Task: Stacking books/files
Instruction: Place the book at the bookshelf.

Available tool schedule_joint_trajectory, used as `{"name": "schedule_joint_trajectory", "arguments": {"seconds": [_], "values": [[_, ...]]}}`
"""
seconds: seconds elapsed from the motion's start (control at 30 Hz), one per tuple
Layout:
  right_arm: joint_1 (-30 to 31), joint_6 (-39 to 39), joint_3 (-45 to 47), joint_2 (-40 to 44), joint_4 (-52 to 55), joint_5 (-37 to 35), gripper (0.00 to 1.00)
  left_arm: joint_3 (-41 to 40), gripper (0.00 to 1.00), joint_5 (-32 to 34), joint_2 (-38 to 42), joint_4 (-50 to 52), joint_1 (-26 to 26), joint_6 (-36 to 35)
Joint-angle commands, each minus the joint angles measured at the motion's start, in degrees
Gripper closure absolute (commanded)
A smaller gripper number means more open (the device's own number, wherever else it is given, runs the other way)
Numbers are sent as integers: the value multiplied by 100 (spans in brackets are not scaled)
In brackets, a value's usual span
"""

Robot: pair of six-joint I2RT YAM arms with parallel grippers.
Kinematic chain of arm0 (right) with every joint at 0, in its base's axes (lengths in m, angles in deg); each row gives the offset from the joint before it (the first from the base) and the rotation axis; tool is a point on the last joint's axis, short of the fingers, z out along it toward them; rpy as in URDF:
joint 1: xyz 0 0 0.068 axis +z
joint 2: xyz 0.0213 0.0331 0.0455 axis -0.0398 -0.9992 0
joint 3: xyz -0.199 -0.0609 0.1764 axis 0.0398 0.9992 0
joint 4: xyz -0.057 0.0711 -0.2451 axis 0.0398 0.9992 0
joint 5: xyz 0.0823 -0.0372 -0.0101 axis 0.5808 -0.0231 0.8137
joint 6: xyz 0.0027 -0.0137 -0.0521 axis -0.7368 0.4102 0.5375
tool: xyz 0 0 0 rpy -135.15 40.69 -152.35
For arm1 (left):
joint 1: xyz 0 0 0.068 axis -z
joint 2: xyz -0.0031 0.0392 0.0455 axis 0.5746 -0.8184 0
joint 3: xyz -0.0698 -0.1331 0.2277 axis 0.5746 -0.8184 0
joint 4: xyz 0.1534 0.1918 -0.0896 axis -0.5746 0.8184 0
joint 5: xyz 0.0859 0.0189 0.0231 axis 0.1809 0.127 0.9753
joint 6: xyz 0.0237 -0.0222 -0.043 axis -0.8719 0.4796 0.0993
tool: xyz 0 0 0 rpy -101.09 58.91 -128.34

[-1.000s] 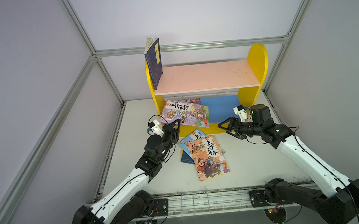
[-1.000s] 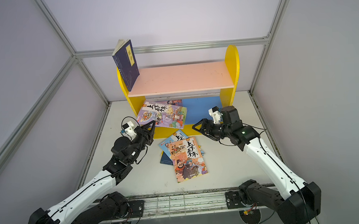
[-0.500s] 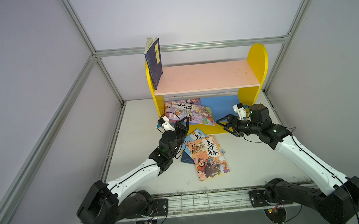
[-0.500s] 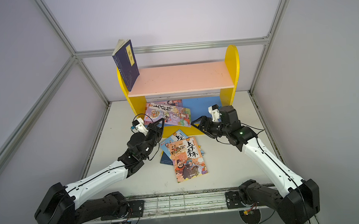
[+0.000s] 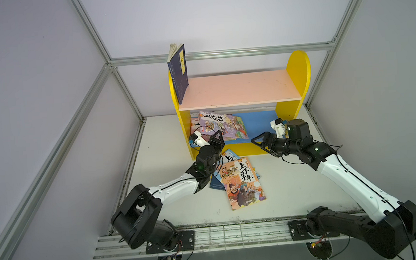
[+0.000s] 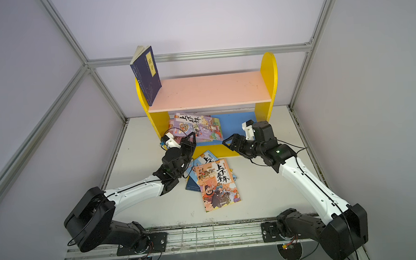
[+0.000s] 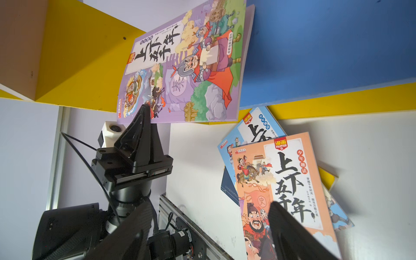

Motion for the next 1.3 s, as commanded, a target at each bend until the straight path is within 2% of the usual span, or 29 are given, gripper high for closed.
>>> {"name": "schedule_joint_trajectory", "arguments": {"seconds": [0.0, 0.2, 0.4, 0.7, 1.1, 1.2, 1.27], "values": [[-1, 174, -27, -101, 40, -55, 17, -36, 100, 260, -90, -289, 2, 69], [2, 260, -113, -541, -166, 126, 19, -88, 100, 500, -156, 168, -15, 393], [4, 343, -197, -980, -441, 389, 21, 123, 100, 466, -540, 293, -85, 719], [15, 600, -432, -1384, -322, 179, 25, 283, 100, 415, -957, 152, -242, 871], [41, 1215, -736, -1706, -44, -377, 28, 217, 100, 196, -1023, 203, -497, 1069], [51, 1270, -794, -1832, -71, -425, 29, 162, 92, 156, -1006, 190, -502, 1112], [60, 1264, -815, -1910, -136, -466, 29, 112, 82, 133, -973, 212, -520, 1146]]}}
